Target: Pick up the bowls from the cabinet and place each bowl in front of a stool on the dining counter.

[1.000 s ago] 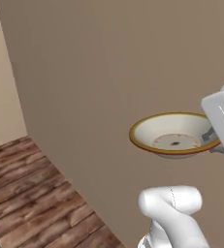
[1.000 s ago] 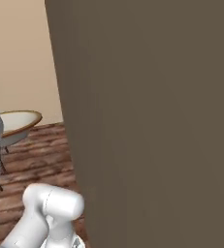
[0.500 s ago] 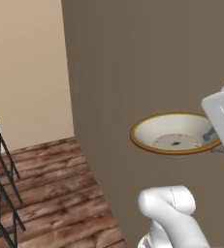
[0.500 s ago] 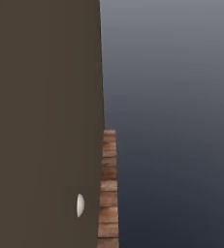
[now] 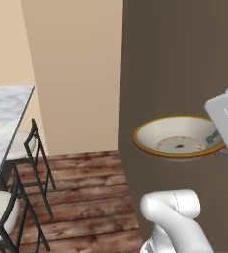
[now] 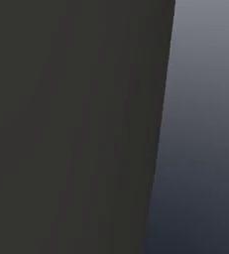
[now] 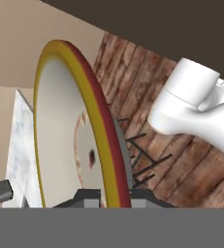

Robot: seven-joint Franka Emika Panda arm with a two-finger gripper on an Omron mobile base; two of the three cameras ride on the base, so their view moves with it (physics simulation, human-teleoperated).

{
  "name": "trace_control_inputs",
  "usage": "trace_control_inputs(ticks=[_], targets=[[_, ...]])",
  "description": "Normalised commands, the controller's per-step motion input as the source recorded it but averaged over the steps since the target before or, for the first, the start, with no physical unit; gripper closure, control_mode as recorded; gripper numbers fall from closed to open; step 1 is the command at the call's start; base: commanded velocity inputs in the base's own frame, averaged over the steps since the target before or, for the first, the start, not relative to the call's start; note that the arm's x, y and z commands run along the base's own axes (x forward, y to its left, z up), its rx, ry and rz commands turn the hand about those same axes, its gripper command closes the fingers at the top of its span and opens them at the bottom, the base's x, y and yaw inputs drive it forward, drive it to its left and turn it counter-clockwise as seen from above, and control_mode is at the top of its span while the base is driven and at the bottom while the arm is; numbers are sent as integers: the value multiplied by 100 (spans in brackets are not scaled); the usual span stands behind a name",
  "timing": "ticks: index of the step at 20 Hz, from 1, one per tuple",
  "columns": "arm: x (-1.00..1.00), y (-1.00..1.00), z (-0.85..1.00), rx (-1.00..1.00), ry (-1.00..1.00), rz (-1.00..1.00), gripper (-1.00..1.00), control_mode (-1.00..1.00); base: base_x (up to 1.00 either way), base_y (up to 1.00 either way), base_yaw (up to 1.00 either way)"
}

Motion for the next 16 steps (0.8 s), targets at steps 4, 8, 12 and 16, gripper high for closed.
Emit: trace_control_inputs(ticks=[4,8,12,16], targets=[[0,0,0,0,0,0,100,100,100,-23,47],[0,0,0,0,0,0,100,100,100,-26,48],[0,0,0,0,0,0,100,100,100,-29,50],[0,0,0,0,0,0,100,100,100,-36,50]])
